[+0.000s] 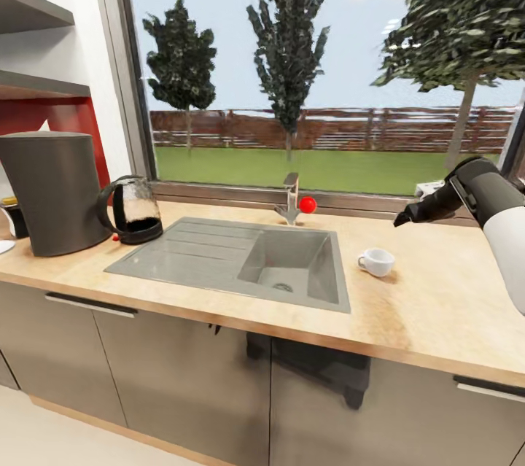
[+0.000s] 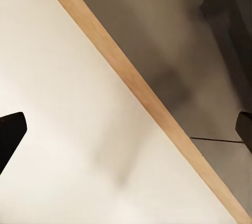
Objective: Set up a coffee station on the kitchen countertop: keep the coffee maker on the countertop, move the bottle of coffee from the kitchen shelf to the counter next to the coffee maker, place a paper coffee filter on top of the coffee maker, put the saucer next to the coffee maker with the coffee cup on the saucer, and place the electric kettle next to the coffee maker.
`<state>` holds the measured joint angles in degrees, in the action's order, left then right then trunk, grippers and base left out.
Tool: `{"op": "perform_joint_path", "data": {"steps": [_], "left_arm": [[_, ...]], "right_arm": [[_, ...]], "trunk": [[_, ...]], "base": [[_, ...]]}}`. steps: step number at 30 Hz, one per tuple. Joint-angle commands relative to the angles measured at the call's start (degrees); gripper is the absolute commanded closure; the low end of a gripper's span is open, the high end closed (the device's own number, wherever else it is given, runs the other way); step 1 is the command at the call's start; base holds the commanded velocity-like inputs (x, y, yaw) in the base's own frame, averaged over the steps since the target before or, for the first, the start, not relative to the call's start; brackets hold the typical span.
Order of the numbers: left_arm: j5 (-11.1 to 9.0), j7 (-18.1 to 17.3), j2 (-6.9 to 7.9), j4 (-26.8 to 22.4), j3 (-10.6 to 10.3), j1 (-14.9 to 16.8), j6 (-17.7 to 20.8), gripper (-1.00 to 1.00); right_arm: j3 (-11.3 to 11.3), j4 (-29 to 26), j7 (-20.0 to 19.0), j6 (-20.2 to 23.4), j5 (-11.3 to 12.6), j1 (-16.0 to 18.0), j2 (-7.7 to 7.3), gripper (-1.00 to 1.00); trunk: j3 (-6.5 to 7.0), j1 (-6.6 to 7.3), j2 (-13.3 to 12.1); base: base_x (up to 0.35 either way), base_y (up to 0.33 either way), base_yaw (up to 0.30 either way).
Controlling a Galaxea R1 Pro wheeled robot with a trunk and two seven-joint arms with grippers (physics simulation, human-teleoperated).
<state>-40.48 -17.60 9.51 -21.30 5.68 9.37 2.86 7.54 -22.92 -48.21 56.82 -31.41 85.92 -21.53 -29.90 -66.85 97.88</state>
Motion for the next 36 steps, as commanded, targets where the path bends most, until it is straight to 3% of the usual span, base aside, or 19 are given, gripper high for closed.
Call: {"op": "perform_joint_path", "data": {"steps": [1, 17, 36], "left_arm": [[-0.5, -0.3, -0.02, 0.0, 0.2, 0.0, 0.3, -1.0], [-0.5, -0.4, 0.01, 0.0, 0.2, 0.0, 0.3, -1.0], [-0.5, -0.4, -0.01, 0.0, 0.2, 0.0, 0.3, -1.0]], "right_arm": [[0.2, 0.1, -0.4, 0.1, -0.5, 0.0, -0.03, -1.0], [0.2, 2.8, 0.4, -0.1, -0.4, 0.0, 0.99, -1.0], [0.1, 3.1, 0.5, -0.1, -0.5, -0.1, 1.05, -1.0]], "trunk": [[-0.07, 0.0, 0.0], [-0.07, 0.0, 0.0], [-0.07, 0.0, 0.0]], "base": [[0.04, 0.0, 0.0], [0.006, 0.0, 0.0], [0.073, 0.014, 0.0]]}}
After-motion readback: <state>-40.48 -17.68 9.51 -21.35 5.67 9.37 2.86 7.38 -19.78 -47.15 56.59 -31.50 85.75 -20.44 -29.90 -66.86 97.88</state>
